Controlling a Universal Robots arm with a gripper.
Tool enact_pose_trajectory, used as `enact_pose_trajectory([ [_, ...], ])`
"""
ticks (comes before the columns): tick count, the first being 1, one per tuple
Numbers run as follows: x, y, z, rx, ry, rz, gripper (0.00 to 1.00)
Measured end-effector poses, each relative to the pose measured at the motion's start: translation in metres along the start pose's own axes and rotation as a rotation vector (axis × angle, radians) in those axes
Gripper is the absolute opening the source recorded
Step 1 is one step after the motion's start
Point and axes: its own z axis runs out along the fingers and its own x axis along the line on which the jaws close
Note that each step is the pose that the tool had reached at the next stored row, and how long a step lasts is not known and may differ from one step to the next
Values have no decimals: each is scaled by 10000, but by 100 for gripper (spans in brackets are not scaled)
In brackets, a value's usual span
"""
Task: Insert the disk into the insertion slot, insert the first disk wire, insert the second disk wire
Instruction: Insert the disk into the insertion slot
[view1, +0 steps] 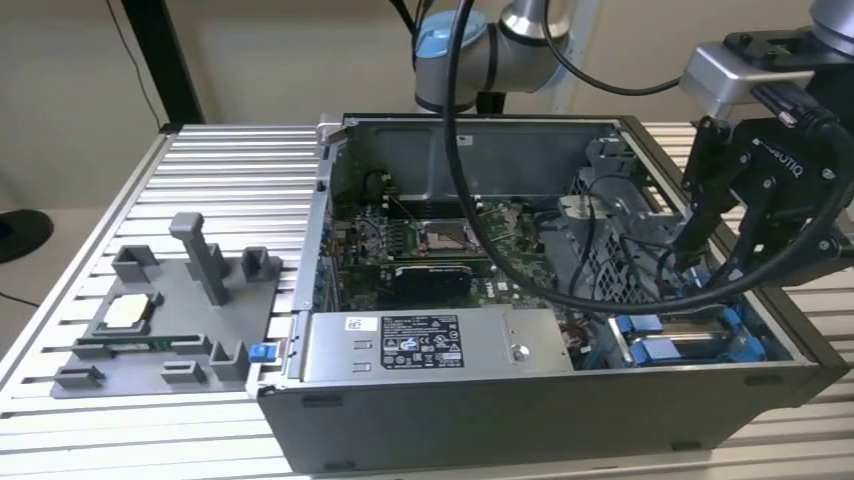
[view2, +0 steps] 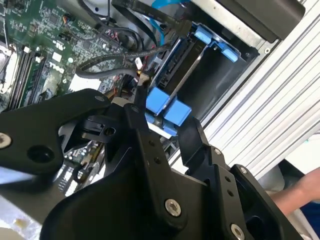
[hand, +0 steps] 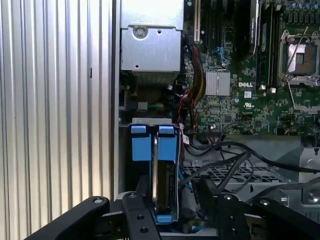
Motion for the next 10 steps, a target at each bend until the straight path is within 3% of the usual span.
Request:
enact_pose_trajectory([
  [2,-37,3,2,188,103,-33,100],
  [4,-68,10,3,308,239,-69,100],
  [9,-123,43,7,533,754,-154,100],
  [10,-143,53,11,579,807,-163,100],
])
